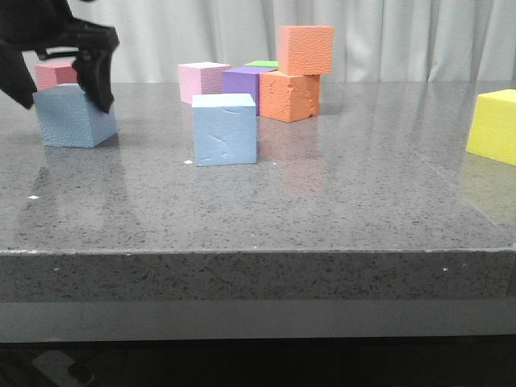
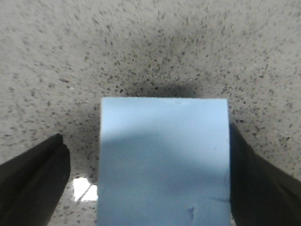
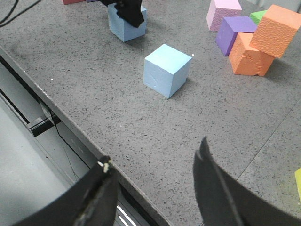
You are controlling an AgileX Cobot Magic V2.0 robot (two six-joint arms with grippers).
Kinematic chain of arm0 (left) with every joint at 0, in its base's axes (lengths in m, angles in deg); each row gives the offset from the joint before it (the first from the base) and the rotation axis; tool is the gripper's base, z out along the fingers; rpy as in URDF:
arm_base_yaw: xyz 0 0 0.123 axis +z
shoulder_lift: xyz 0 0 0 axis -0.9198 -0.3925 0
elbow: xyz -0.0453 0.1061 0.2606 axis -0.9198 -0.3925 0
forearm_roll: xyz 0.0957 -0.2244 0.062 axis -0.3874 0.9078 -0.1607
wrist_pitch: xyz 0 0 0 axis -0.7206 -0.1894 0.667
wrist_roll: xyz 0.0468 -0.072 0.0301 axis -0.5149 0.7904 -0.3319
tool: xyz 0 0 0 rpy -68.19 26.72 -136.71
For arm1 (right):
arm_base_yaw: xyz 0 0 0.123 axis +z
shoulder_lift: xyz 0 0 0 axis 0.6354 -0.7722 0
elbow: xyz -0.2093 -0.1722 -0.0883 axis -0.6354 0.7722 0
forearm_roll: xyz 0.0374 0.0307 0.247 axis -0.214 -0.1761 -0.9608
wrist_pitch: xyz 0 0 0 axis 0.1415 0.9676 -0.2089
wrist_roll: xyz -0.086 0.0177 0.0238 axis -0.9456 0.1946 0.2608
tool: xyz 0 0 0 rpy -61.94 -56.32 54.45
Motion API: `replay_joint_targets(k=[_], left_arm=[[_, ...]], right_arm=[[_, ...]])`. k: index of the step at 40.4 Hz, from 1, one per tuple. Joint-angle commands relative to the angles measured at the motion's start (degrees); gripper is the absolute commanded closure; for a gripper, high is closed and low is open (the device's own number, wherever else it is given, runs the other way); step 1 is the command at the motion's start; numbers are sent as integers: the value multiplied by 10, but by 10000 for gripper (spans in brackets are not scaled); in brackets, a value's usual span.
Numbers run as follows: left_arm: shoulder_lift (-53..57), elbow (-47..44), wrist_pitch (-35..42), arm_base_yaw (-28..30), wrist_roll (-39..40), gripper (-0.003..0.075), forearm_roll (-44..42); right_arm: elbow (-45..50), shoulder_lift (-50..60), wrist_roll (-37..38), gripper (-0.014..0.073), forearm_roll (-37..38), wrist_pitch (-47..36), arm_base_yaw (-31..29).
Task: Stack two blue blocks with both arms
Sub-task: 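Lower the left gripper around that light-blue cube and close, then lift the light-blue cube and carry it over the placed blue cube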
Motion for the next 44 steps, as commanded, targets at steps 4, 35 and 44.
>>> replay_joint_targets(k=[4, 35, 44], left_arm=[[11, 23, 21, -1, 6, 101, 15], [28, 205, -137, -9, -306, 355, 177], [28, 236, -194, -49, -493, 355, 265]], right_arm=[[-15, 2, -2, 207, -10, -41, -4], [-15, 2, -2, 207, -10, -40, -4], [-15, 2, -2, 207, -10, -40, -4]])
